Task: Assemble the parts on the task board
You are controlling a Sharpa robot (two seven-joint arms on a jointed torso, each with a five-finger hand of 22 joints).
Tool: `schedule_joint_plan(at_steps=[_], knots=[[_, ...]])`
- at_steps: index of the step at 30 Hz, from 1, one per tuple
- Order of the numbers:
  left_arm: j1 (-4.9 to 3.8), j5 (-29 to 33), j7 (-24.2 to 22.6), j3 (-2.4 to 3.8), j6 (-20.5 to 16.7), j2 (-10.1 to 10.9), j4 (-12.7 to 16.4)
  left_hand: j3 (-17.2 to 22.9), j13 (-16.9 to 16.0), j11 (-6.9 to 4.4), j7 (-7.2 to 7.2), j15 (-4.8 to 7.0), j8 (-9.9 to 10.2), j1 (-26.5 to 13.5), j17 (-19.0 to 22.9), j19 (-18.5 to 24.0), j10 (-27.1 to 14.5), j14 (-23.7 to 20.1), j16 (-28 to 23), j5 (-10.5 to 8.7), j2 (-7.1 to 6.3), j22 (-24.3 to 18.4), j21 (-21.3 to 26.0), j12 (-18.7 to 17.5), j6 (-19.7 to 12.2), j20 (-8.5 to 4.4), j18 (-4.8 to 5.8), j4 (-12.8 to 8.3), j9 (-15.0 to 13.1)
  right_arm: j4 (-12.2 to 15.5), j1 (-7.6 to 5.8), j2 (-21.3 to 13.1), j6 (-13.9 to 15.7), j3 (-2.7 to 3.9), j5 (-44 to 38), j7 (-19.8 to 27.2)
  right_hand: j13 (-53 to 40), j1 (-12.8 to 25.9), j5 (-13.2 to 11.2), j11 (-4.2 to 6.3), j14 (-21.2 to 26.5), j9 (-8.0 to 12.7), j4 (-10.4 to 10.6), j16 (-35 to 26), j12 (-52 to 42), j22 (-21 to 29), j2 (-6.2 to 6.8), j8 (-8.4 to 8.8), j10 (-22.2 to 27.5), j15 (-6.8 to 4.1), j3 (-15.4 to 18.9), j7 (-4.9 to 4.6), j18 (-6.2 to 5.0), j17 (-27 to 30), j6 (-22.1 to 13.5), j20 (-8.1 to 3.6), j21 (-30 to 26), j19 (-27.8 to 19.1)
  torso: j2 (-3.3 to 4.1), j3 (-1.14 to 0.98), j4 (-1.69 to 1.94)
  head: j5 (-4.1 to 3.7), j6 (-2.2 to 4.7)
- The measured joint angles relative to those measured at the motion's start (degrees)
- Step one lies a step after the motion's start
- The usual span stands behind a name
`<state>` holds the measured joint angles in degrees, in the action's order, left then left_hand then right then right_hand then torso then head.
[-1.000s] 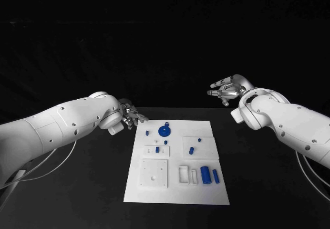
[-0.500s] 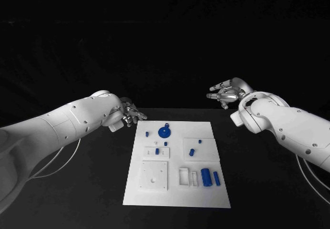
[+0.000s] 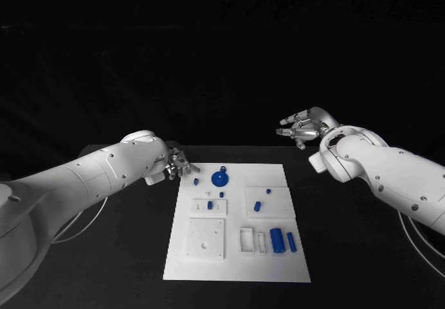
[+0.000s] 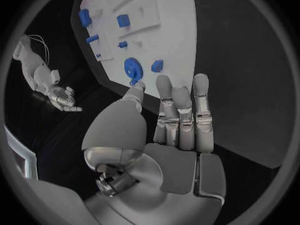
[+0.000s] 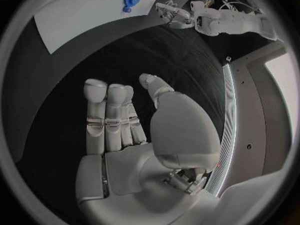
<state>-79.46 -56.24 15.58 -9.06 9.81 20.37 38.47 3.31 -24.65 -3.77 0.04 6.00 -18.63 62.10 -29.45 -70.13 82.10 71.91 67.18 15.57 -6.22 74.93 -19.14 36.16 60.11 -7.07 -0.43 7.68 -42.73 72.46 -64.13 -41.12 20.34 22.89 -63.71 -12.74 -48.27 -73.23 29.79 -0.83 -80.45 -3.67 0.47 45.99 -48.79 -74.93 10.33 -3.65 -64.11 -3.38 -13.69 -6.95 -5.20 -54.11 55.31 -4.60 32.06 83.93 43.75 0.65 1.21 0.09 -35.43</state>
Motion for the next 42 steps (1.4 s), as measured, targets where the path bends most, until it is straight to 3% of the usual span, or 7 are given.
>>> schedule_joint_plan(at_steps=[3,9,18,24,29,36,42], knots=[[0.38,-0.9,-0.6,-0.07,0.6,-0.3,-0.4,-0.6,0.0,0.00,0.00,0.00,0.0,-0.6,0.1,0.0,0.0,0.0,0.0,-1.43,-0.59,0.0,-0.2,0.0,0.0,0.00,0.00,1.3,-0.5,0.2,0.00,-0.1,0.0,0.00,0.0,0.0,0.0,0.0,0.0,0.00,0.0,0.0,0.0,0.0,0.0,0.0,0.00,0.00,0.0,0.00,0.0,0.00,0.00,0.0,0.0,0.00,0.0,0.0,0.18,0.03,-0.01,-0.07,0.07],[0.69,-1.6,-1.5,-0.12,1.3,-0.5,-0.5,-3.0,0.0,0.00,0.00,0.00,0.0,-0.7,0.2,0.2,0.0,0.0,0.2,-1.78,-1.11,0.0,-0.2,0.0,0.0,0.21,0.00,4.8,-2.3,0.3,-0.01,-0.2,0.0,0.00,0.0,0.0,0.0,0.0,0.0,0.00,0.0,0.0,0.0,0.0,0.0,0.0,0.00,0.00,0.0,0.00,0.0,0.00,0.00,0.0,0.0,0.00,0.0,0.0,0.35,0.06,-0.04,-0.20,0.02],[0.73,-1.8,-2.1,-0.12,1.9,-0.6,-0.5,-3.0,0.0,0.21,0.00,0.03,0.0,-0.7,0.3,0.2,-0.2,-0.4,0.2,-1.78,-1.10,0.0,-0.2,0.0,0.0,0.21,0.00,5.3,-2.6,0.4,-0.02,-0.2,0.0,0.00,0.0,0.0,0.0,0.0,0.0,0.00,0.0,0.0,0.0,0.0,0.0,0.0,0.00,0.00,0.0,0.00,0.0,0.00,0.00,0.0,0.0,0.00,0.0,0.0,0.31,0.03,-0.01,-0.30,-0.10],[0.74,-2.0,-2.2,-0.13,2.5,-0.7,-0.5,-3.1,0.0,0.21,0.01,0.03,0.0,-0.7,0.4,0.2,-0.2,-0.4,0.2,-1.06,-0.57,0.0,-0.2,0.0,0.0,0.21,-0.01,3.3,-3.0,0.4,-0.02,-0.2,0.0,0.00,0.0,0.0,0.0,0.0,0.0,0.00,0.0,0.0,0.0,0.0,0.0,0.0,0.00,0.00,0.0,0.00,0.0,0.00,0.00,0.0,0.0,0.00,0.0,0.0,0.31,0.01,-0.03,-0.34,-0.07],[0.74,-2.2,-2.2,-0.13,3.1,-0.7,-0.6,-4.0,0.0,0.21,0.01,0.04,0.0,-0.6,0.5,0.6,-0.2,-0.8,0.2,2.10,1.39,0.0,-0.2,0.0,0.0,0.19,0.00,0.5,-4.3,0.3,-0.02,-0.2,0.0,0.00,0.0,0.0,0.0,0.0,0.0,0.00,0.0,0.0,0.0,0.0,0.0,0.0,0.00,0.00,0.0,0.00,0.0,0.00,0.00,0.0,0.0,0.00,0.0,0.0,0.32,0.00,-0.05,-0.46,-0.07],[0.84,-2.4,-2.2,-0.14,3.8,-0.8,-0.9,-5.1,0.0,0.35,0.02,0.04,0.0,-0.3,0.6,0.6,-0.5,-0.8,0.5,2.46,2.87,0.0,-0.2,0.0,0.0,0.19,0.00,-1.9,-4.6,0.4,-0.02,-0.1,0.0,0.00,0.0,0.0,0.0,0.0,0.0,0.00,0.0,0.0,0.0,0.0,0.0,0.0,0.00,0.00,0.0,0.00,0.0,0.00,0.00,0.0,0.0,0.00,0.0,0.0,0.40,0.00,-0.04,-0.63,-0.09],[1.09,-2.8,-2.2,-0.21,4.0,-1.2,-1.4,-5.4,0.0,0.21,0.04,0.03,0.2,-0.5,0.7,0.6,-0.6,-0.8,0.5,2.45,3.45,0.0,-0.2,0.0,0.0,0.19,0.00,-2.2,-4.6,0.4,-0.02,-0.1,0.0,0.00,0.0,-0.1,0.0,0.0,0.0,0.00,0.0,0.0,0.1,0.0,0.0,0.0,0.00,0.00,0.0,0.00,0.4,0.00,0.00,0.0,0.0,0.00,0.0,0.0,0.41,0.03,-0.05,-0.77,-0.18]])
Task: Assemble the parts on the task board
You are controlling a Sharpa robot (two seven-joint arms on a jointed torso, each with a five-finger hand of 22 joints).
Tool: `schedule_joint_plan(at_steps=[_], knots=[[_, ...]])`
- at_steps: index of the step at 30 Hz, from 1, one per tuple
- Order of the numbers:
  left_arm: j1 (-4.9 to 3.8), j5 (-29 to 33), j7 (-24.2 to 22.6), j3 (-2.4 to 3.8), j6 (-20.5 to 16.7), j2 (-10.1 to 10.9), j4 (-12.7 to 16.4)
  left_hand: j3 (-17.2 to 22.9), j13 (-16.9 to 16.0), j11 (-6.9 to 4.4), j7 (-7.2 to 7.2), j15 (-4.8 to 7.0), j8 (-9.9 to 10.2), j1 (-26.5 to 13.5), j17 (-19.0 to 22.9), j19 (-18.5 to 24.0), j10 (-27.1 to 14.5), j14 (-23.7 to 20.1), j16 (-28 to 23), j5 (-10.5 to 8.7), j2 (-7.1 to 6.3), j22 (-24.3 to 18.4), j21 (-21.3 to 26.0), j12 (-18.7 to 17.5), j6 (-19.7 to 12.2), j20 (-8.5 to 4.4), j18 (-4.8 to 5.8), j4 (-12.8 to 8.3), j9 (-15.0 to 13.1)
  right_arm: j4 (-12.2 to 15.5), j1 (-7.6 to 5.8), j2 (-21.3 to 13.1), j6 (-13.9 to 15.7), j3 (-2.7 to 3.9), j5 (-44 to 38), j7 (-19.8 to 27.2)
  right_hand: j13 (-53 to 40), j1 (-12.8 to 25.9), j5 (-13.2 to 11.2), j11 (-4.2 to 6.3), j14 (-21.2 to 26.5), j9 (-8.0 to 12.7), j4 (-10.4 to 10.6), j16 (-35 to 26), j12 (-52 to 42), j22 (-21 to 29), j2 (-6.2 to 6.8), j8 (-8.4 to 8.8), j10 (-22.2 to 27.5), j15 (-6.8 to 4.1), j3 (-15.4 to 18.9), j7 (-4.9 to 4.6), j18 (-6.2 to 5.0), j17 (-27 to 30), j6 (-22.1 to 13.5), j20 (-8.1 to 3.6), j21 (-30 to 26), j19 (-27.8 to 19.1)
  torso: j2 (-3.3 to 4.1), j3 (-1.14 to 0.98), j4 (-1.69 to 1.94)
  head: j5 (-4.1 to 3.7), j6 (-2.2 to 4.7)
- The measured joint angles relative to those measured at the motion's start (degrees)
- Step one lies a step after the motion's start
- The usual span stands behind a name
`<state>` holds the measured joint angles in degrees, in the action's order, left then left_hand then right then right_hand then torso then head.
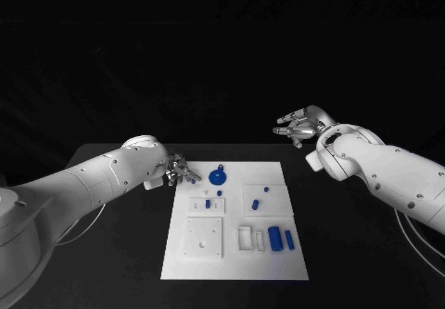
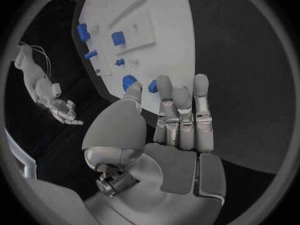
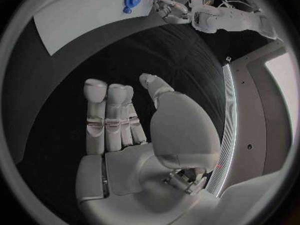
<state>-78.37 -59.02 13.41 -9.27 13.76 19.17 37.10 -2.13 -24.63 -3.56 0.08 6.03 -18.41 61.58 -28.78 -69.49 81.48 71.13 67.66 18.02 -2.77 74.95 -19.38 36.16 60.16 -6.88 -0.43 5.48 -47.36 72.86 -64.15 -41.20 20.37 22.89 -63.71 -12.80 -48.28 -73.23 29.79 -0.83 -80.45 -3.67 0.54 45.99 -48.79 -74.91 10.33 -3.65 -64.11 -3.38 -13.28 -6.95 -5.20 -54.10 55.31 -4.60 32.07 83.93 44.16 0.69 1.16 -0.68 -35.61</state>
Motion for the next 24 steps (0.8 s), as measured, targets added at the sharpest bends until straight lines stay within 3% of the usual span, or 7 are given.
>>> schedule_joint_plan(at_steps=[7,15,24], knots=[[0.19,-0.2,0.0,-0.02,0.0,-0.3,-0.6,0.0,0.1,0.00,0.00,0.00,0.0,0.2,0.1,0.0,0.0,0.0,0.0,0.00,0.25,0.0,0.0,0.0,0.0,0.00,0.00,0.0,0.0,0.0,-0.01,0.1,0.0,0.00,0.0,0.0,0.0,0.0,0.0,0.00,0.0,0.0,0.0,0.0,0.0,0.0,0.00,0.00,0.0,0.00,0.0,0.00,0.00,0.0,0.0,0.00,0.0,0.0,0.02,-0.02,-0.06,-0.20,-0.01],[0.36,-0.2,0.0,-0.03,-0.1,-0.6,-1.0,-1.1,0.1,0.00,0.00,-0.20,0.5,0.5,0.2,0.0,0.0,-0.2,0.0,0.00,1.96,0.0,0.0,0.0,0.0,0.00,0.00,-1.1,0.5,0.0,-0.01,0.2,0.0,0.00,0.0,0.0,0.0,0.0,0.0,0.00,0.0,0.0,0.0,0.0,0.0,0.0,0.00,0.00,0.0,0.00,0.0,0.00,0.00,0.0,0.0,0.00,0.0,0.0,0.01,0.04,0.04,-0.38,-0.05],[0.39,0.9,0.0,-0.03,0.0,-0.7,-1.4,-1.3,0.3,0.23,0.23,-0.33,1.5,2.5,0.5,0.1,-0.2,-0.3,0.0,0.00,5.68,0.0,0.0,0.0,-0.2,0.11,0.00,-3.0,1.5,-0.1,-0.02,0.3,0.0,0.00,0.0,0.0,0.0,0.0,0.0,0.00,0.0,0.0,0.0,0.0,0.0,0.0,0.00,0.00,0.0,0.00,0.0,0.00,0.00,0.0,0.0,0.00,0.0,0.0,-0.04,0.07,0.08,-0.41,-0.18]])
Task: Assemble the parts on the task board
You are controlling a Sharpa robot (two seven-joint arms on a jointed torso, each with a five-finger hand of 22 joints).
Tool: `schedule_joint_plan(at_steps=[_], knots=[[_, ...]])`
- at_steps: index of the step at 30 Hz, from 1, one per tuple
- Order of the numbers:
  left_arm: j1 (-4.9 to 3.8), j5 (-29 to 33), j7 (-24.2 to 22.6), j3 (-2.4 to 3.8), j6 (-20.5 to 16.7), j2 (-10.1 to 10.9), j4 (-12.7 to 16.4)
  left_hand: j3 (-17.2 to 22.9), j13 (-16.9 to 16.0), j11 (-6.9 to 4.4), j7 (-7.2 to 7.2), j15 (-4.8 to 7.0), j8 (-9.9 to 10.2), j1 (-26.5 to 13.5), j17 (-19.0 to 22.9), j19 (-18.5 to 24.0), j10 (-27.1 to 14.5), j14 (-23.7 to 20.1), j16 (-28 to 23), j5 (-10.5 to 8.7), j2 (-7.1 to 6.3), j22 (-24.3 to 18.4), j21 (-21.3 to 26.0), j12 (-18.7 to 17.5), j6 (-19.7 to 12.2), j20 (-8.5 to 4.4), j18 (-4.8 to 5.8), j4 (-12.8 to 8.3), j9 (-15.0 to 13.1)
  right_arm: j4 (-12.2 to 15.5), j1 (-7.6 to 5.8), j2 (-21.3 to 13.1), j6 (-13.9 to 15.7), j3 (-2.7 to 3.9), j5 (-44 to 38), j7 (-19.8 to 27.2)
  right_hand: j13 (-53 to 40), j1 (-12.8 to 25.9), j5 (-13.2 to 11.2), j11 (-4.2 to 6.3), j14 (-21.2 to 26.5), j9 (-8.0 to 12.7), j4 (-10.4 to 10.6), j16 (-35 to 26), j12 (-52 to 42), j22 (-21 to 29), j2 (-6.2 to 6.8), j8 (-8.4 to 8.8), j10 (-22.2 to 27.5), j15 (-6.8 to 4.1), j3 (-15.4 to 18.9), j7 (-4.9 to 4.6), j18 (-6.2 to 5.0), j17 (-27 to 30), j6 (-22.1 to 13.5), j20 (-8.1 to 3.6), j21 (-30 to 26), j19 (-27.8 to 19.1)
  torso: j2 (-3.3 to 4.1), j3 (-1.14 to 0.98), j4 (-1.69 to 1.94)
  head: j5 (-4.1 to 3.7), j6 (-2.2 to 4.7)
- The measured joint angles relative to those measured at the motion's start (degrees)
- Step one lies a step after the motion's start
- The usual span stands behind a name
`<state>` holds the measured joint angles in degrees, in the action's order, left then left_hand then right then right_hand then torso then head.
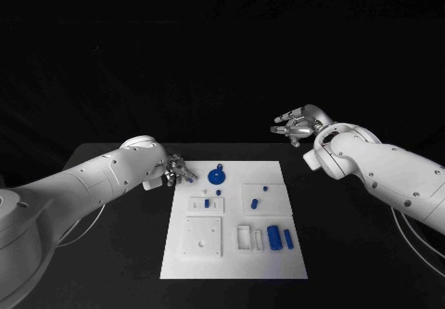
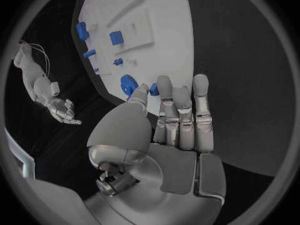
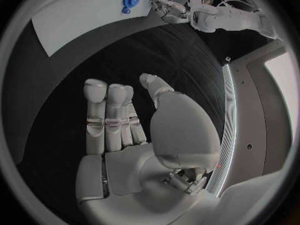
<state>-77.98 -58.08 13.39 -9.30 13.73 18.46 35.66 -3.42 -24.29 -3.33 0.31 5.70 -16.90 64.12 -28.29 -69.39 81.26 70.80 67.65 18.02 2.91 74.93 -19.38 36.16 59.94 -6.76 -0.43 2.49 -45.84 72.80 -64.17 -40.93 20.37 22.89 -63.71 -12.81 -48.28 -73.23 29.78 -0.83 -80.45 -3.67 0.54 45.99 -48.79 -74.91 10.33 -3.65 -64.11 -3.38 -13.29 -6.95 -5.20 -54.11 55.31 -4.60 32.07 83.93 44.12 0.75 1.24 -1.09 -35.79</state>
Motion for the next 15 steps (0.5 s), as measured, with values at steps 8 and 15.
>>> schedule_joint_plan(at_steps=[8,15], knots=[[0.01,2.2,-0.3,0.00,0.1,-0.1,-0.1,0.9,0.2,0.09,0.12,0.01,0.6,2.3,0.2,0.3,-0.5,-0.4,0.0,0.67,2.30,0.0,0.3,-0.4,-0.5,0.31,0.00,-1.6,1.0,-0.1,0.00,0.2,0.0,0.00,0.0,0.0,0.0,0.0,0.0,0.00,0.0,0.0,0.0,0.0,0.0,0.0,0.00,0.00,0.0,0.00,0.0,0.00,0.00,0.0,0.0,0.00,0.0,0.0,-0.01,0.00,0.01,0.15,-0.03],[0.02,4.3,-0.6,0.00,0.3,-0.1,-0.2,1.6,0.3,0.09,0.30,-0.09,1.0,3.1,0.3,0.3,-0.9,-0.9,0.0,1.01,3.74,0.0,0.6,-0.4,-0.7,0.31,0.00,-3.5,1.9,-0.3,0.00,0.3,0.0,0.00,0.0,0.0,0.0,0.0,0.0,0.00,0.0,0.0,0.0,0.0,0.0,0.0,0.00,0.00,0.0,0.00,0.0,0.00,0.00,0.0,0.0,0.00,0.0,0.0,-0.01,-0.02,0.00,0.23,0.03]])
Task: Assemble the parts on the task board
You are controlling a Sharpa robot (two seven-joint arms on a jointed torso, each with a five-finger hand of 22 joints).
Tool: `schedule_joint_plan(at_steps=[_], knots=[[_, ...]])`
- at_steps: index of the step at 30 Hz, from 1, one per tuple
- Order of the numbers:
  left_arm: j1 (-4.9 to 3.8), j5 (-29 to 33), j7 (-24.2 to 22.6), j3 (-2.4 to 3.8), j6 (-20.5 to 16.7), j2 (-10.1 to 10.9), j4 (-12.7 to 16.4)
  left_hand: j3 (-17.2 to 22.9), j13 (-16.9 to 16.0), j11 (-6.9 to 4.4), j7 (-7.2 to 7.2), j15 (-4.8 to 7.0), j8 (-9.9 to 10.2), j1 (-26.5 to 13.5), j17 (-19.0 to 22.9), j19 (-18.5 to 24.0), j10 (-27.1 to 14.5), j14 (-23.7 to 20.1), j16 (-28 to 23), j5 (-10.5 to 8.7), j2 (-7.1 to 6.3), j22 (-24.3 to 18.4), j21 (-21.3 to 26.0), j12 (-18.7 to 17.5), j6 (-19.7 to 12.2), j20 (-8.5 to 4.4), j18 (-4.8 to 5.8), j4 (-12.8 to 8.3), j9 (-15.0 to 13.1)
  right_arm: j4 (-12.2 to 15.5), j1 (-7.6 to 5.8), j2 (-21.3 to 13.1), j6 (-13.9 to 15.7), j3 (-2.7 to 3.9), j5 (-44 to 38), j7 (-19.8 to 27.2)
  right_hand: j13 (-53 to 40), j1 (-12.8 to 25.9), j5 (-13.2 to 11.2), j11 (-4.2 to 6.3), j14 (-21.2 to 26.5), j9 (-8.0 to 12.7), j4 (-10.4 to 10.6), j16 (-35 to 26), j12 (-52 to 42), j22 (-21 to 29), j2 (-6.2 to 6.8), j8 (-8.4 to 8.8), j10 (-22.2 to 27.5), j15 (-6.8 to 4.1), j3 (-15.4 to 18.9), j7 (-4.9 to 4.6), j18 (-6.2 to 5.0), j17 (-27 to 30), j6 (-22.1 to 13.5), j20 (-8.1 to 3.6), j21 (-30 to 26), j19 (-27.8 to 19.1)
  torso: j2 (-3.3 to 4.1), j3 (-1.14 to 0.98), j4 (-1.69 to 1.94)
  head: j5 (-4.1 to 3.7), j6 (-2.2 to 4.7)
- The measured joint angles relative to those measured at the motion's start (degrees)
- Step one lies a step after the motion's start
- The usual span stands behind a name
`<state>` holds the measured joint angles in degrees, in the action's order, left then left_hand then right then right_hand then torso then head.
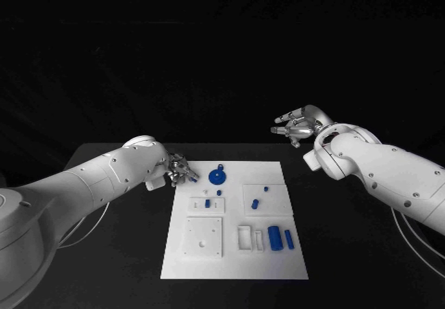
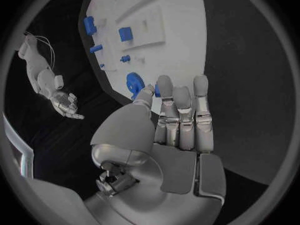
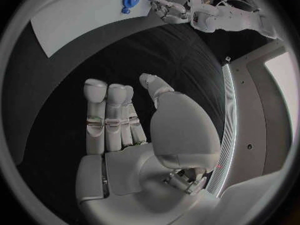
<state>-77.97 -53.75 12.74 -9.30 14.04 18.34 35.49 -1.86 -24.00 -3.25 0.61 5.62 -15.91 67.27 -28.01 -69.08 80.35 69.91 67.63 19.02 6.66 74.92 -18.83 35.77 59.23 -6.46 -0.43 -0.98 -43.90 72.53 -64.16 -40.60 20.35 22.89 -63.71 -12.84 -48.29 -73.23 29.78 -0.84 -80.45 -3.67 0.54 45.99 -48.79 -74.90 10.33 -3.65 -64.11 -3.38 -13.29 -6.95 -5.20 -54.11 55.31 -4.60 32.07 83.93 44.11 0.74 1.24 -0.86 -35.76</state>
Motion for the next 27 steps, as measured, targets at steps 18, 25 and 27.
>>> schedule_joint_plan(at_steps=[18,25,27], knots=[[-0.33,4.3,-0.4,0.00,-2.1,3.7,5.9,3.9,0.7,-0.44,0.30,0.46,-3.1,-0.3,0.2,0.2,1.7,0.9,0.0,9.76,1.67,0.0,-1.2,-1.0,0.1,-0.23,0.00,-3.8,-4.0,-0.1,0.00,-0.3,-0.1,0.00,0.0,-0.1,0.0,0.0,0.0,0.00,0.0,0.0,0.0,0.0,0.0,0.0,0.00,0.00,0.0,0.00,0.0,0.00,0.00,0.0,0.0,0.00,0.0,0.0,-0.16,0.00,0.10,0.27,-0.30],[-1.05,7.3,0.7,0.08,-7.2,9.0,15.3,6.0,0.6,-0.52,0.82,0.61,-1.8,-1.8,-0.2,0.0,2.6,1.4,0.0,10.26,1.59,0.0,-2.0,-1.2,0.6,-0.43,0.00,-5.8,-8.1,-0.1,0.01,-0.7,-0.2,-0.01,0.0,-0.1,0.0,0.0,0.0,0.00,0.0,0.0,0.0,0.0,0.0,0.0,0.00,0.00,0.0,0.00,0.0,0.00,0.00,0.0,0.0,0.00,0.0,0.0,-0.48,0.05,0.25,0.45,-0.55],[-1.14,7.9,1.1,0.09,-9.0,10.6,18.2,6.1,0.6,-0.55,0.82,0.71,-1.7,-1.9,-0.3,0.0,2.6,1.8,0.0,10.31,1.62,0.0,-2.0,-1.2,0.6,-0.43,0.00,-5.9,-8.2,-0.1,0.01,-0.8,-0.2,-0.01,0.0,-0.1,0.0,0.0,0.0,0.00,0.0,0.0,0.0,0.0,0.0,0.0,0.00,0.00,0.0,0.00,0.0,0.00,0.01,0.0,0.0,0.00,0.0,0.0,-0.64,0.10,0.34,0.49,-0.69]])
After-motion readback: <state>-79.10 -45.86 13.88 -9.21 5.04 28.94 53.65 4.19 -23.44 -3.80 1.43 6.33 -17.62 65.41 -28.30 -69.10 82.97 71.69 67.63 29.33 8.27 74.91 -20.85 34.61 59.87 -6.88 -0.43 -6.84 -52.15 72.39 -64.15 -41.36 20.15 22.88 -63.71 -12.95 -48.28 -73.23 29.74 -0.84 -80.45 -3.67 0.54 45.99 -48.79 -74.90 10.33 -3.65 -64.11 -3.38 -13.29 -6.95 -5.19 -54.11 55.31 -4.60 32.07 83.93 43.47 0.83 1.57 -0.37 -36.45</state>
